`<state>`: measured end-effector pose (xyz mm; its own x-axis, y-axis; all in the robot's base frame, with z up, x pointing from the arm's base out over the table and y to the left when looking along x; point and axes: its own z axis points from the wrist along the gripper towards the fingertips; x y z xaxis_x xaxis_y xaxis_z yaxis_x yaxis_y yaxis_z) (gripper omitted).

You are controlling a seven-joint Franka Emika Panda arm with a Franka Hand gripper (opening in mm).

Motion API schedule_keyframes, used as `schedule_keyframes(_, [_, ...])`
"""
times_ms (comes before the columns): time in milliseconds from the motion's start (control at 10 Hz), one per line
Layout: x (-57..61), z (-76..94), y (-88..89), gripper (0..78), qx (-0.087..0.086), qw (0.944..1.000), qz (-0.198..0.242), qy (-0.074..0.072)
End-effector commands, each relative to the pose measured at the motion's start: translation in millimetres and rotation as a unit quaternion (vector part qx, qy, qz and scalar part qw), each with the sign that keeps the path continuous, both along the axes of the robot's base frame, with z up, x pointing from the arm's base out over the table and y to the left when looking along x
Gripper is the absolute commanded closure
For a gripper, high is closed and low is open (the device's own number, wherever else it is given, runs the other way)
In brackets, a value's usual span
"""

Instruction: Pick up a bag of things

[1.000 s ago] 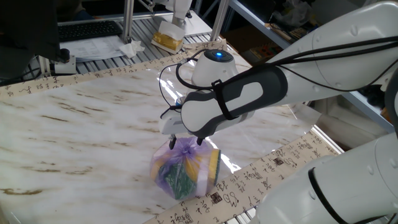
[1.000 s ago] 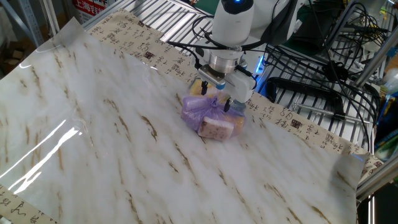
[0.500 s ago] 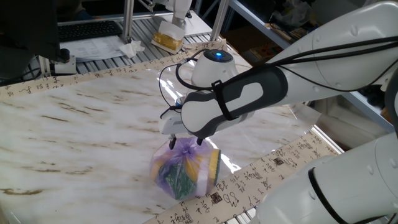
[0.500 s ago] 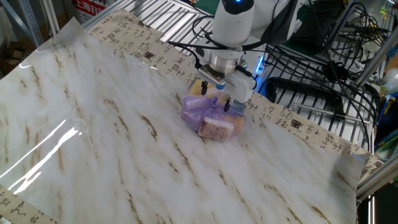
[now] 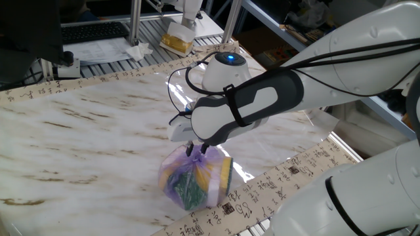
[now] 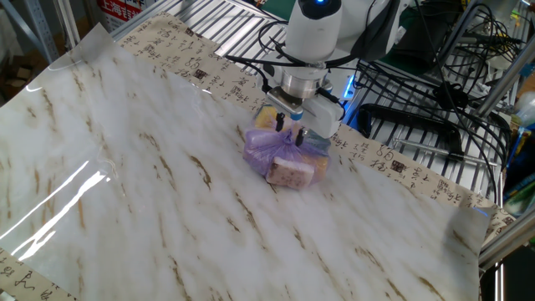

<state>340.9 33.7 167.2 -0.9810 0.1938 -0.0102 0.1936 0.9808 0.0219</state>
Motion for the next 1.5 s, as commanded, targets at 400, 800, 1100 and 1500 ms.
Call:
schedule_keyframes(400, [0.7, 0.7, 0.1, 76.4, 0.0, 1.0, 0.0, -0.001])
schedule_keyframes(800, [0.3, 11.6, -0.5, 76.4, -0.003, 0.9999, -0.001, 0.016])
schedule_keyframes(1100, [-1.1, 27.4, -2.3, 76.4, -0.004, 0.9997, -0.002, 0.024])
schedule_keyframes(1500, [9.1, 59.9, -8.2, 76.4, -0.015, 0.999, 0.004, 0.041])
